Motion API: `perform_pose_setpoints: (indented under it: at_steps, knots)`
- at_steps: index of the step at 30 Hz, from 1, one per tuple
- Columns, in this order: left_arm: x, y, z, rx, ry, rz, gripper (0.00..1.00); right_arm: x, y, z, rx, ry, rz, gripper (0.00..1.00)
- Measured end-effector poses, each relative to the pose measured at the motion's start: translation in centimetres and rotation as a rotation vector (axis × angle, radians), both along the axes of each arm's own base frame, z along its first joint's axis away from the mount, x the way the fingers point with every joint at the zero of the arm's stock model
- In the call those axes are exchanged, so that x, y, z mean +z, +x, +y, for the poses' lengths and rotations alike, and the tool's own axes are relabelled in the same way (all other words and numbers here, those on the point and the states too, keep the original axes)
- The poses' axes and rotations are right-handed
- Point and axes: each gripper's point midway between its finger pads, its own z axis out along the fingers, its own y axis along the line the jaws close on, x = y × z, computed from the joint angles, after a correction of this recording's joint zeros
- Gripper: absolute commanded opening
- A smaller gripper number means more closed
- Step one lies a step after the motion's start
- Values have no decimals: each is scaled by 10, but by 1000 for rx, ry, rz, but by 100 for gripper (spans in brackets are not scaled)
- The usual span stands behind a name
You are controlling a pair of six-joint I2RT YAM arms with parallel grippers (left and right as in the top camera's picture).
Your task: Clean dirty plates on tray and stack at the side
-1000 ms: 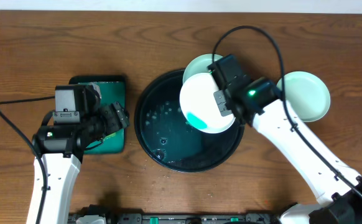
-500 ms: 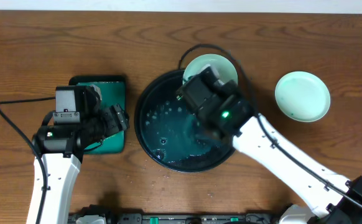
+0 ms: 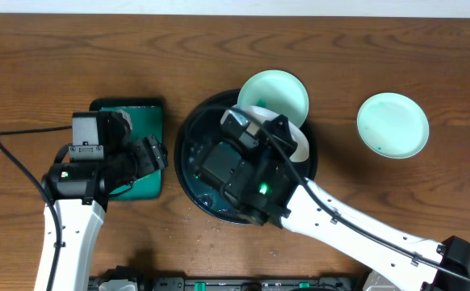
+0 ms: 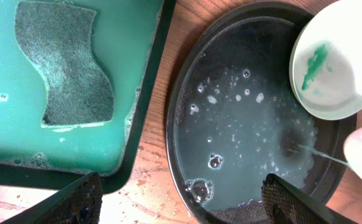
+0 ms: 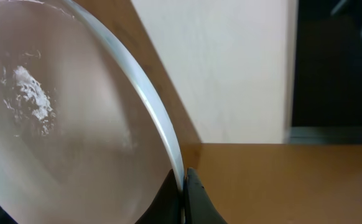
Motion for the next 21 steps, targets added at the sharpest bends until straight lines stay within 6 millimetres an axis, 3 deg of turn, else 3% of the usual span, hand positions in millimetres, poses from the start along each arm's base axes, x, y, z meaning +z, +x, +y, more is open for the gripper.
perform_pose_setpoints:
  at_steps: [7, 21]
  knots:
    - [0, 0, 0, 0, 0, 0, 82, 10, -1, -3, -8, -58, -45, 1]
    - [0, 0, 0, 0, 0, 0, 82, 13, 0, -3, -11, -69, -55, 1]
